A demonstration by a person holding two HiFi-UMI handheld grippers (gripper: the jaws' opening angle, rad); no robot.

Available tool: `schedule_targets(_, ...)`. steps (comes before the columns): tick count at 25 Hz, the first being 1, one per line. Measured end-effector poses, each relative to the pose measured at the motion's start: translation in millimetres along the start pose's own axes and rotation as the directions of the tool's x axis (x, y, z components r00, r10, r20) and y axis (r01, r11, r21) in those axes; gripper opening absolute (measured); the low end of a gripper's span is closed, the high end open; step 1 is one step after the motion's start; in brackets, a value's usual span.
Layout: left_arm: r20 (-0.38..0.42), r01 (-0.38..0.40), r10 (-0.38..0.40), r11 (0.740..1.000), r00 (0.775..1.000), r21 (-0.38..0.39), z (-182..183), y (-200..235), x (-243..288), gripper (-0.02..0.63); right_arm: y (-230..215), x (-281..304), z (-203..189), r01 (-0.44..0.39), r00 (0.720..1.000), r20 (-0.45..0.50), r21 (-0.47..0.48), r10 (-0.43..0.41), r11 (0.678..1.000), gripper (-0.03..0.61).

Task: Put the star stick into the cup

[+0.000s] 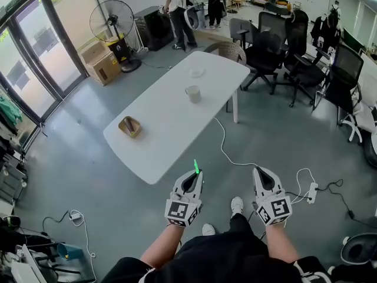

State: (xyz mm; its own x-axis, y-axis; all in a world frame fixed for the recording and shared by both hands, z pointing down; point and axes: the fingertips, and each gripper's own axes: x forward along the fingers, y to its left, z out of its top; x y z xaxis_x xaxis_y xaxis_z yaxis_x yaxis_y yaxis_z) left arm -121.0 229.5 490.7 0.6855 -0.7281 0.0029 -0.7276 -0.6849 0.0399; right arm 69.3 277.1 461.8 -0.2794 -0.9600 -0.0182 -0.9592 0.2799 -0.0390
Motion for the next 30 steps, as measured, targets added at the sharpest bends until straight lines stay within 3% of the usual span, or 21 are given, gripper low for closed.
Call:
schedule_targets(5,0.016,-0.023,0.023,1.0,1.0,-0.011,2,17,24,0.014,-12,35,-1,-0.02,1.0,-0.007,-0.011,0.02,1.0,0.005)
schedule_targets(13,0.019,-0.063,0.063,0.998,0.998,-0.022,5,38,105,0.014,-62,99,4,-0.07,0.998,-0.003,-0.039,0.07,0.997,0.005)
schedule_targets(24,0.001,-0.135,0.135,0.991,0.991,-0.008,11,42,205,0.014,-146,167,25,-0.15,0.988,0.006,-0.088,0.151,0.985,0.005)
schedule_targets(30,0.0,-0.155,0.155,0.988,0.988,0.005,12,40,232,0.014,-170,187,19,-0.176,0.984,0.003,-0.069,0.177,0.982,0.005)
